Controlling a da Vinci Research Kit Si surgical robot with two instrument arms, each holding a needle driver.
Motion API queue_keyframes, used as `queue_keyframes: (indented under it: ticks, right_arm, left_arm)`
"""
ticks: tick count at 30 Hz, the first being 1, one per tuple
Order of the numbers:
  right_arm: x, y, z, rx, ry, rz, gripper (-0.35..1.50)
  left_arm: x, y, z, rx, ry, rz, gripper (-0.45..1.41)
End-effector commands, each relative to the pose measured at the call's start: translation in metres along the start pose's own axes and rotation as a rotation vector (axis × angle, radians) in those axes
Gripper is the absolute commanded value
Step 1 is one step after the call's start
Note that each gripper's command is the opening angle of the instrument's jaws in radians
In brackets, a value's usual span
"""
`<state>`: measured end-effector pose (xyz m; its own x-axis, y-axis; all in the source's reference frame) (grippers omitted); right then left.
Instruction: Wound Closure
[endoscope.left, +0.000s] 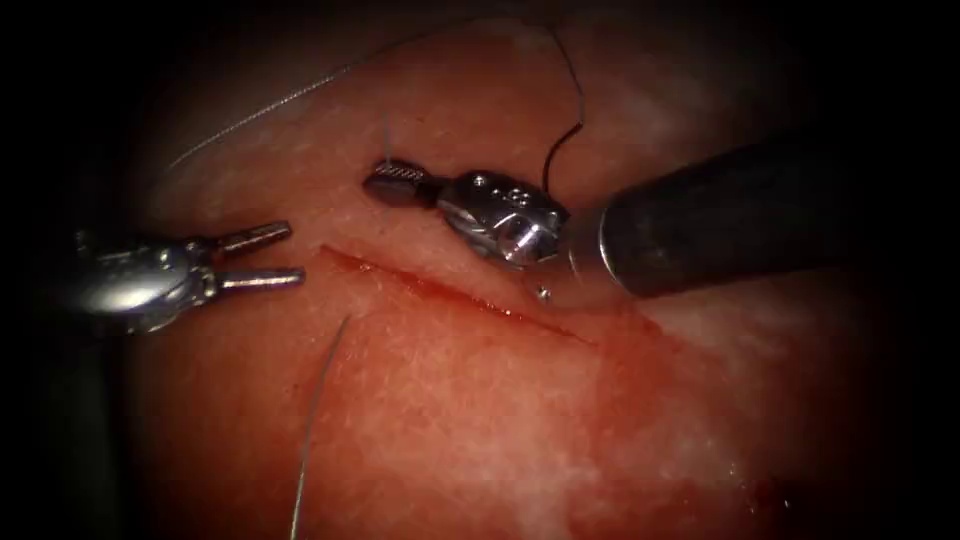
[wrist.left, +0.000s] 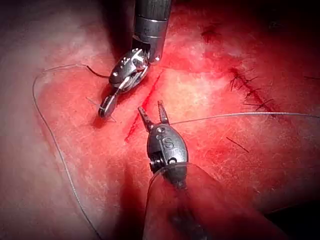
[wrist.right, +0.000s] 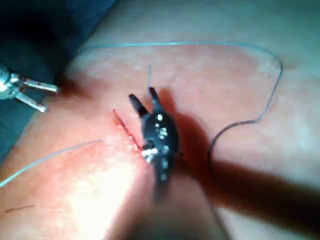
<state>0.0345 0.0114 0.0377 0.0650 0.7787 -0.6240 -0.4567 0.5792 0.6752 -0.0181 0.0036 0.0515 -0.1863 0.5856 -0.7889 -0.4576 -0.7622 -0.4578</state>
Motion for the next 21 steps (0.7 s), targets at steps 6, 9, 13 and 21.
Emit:
queue_keyframes:
  ticks: [6, 9, 13, 21]
  right_arm:
    - [-0.0002, 0.0, -0.0002, 0.026, 0.036, -0.026, -0.35]
    - [0.0005, -0.0002, -0.0008, 0.032, 0.045, -0.054, -0.35]
    - [0.0015, -0.0006, -0.0012, 0.036, 0.052, -0.066, -0.35]
    - [0.0016, -0.0009, -0.0012, 0.038, 0.075, -0.077, -0.35]
  left_arm:
    - [-0.0019, 0.0018, 0.0001, 0.006, -0.003, 0.08, -0.08]
    - [-0.0023, 0.0021, 0.0001, 0.009, -0.002, 0.09, -0.03]
    - [-0.0028, 0.0023, -0.0001, 0.011, -0.003, 0.13, 0.04]
    - [-0.0035, 0.002, -0.0009, 0.008, -0.004, 0.201, 0.09]
